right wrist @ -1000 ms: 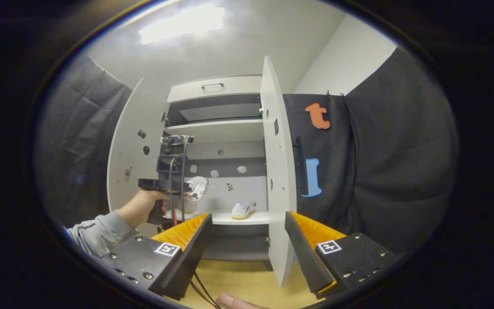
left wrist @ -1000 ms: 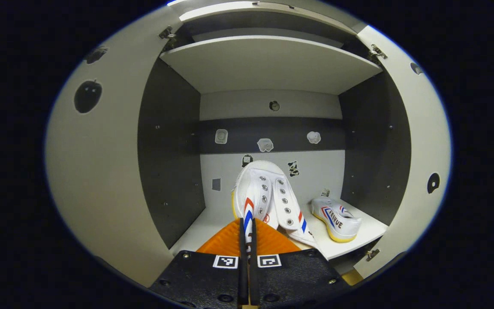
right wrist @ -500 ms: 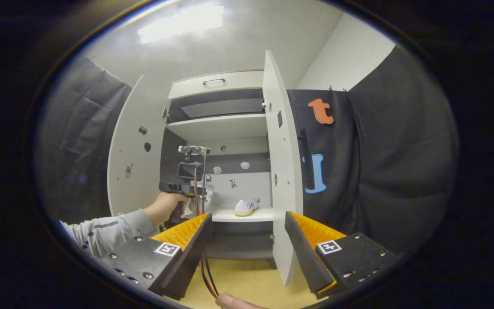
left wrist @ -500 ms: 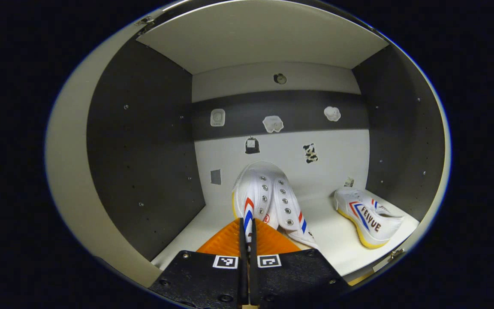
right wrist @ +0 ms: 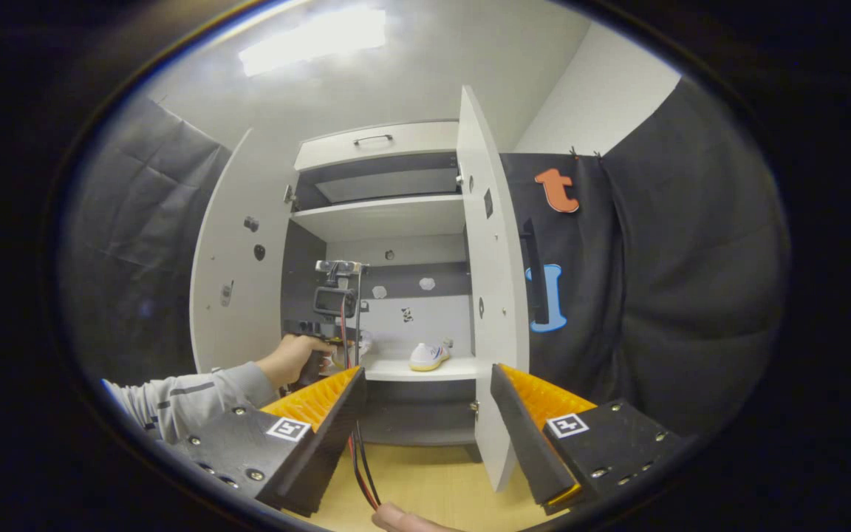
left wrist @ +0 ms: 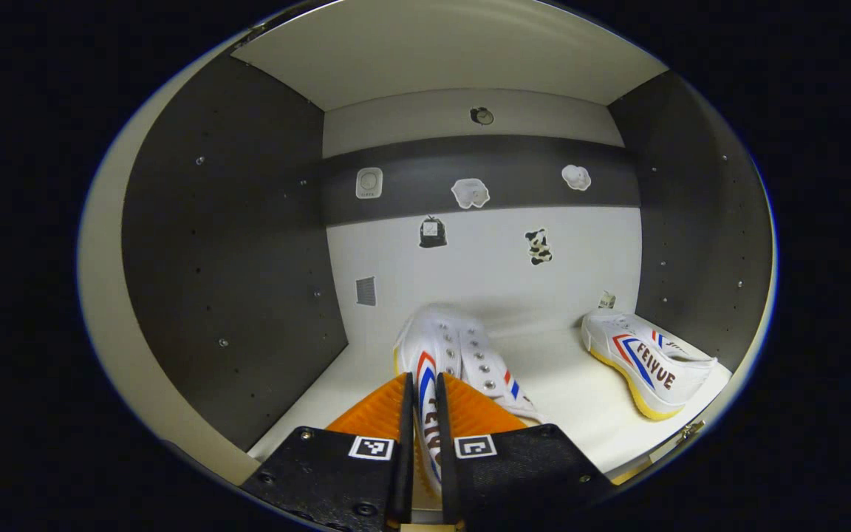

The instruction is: Grab one shoe with the right hand and put it into the shoe cabinet, grab the other shoe with the left hand and put it into the shoe cabinet; then close the right door with the right hand and the left door with the left hand.

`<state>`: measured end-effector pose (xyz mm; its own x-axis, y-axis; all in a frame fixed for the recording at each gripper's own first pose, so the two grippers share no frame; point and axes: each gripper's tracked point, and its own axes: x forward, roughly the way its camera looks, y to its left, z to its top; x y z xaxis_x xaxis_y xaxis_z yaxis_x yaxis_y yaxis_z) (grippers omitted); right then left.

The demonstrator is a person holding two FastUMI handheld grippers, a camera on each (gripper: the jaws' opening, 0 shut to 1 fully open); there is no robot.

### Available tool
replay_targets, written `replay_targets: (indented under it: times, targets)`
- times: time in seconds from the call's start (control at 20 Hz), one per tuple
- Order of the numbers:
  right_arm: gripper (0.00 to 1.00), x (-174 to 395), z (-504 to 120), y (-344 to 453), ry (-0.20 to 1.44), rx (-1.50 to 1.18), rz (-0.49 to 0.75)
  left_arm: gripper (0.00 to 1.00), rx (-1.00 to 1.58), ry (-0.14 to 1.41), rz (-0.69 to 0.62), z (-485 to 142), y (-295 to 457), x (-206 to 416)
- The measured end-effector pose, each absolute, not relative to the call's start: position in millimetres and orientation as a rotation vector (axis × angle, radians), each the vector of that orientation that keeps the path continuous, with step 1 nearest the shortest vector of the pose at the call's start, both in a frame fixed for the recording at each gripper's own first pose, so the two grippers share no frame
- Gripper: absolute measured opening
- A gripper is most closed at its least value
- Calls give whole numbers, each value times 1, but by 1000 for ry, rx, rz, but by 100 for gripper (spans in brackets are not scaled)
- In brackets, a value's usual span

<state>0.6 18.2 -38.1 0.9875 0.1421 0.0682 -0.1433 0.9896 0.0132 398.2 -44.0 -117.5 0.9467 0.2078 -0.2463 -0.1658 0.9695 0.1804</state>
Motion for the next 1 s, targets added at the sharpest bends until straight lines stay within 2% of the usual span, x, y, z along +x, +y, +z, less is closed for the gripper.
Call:
replay_targets:
  times: [0.05, 0.1, 0.15, 0.25, 0.3, 0.5, 0.55, 0.65, 1.0]
  targets:
    - [98, -1, -37, 18, -71, 16, 141, 12, 166, 233, 214, -108, -35, 399]
    - [100, -2, -35, 18, -74, 12, 139, 12, 172, 233, 201, -103, -38, 392]
    - [100, -3, -32, 18, -78, 8, 136, 24, 185, 250, 200, -103, -38, 386]
    - [100, -4, -27, 19, -87, 10, 130, 58, 164, 274, 196, -104, -40, 376]
    - [98, -6, -24, 21, -90, 9, 130, 59, 149, 282, 200, -104, -39, 370]
    - [100, -16, -14, 25, -109, -10, 121, 84, 115, 275, 192, -92, -42, 340]
    - [100, -18, -10, 25, -115, -16, 117, 94, 118, 275, 181, -90, -45, 331]
    - [100, -25, -4, 31, -118, -9, 129, 98, 103, 263, 148, -79, -53, 310]
    - [100, -38, 27, 37, -149, -52, 127, 98, 56, 203, 104, -38, -53, 218]
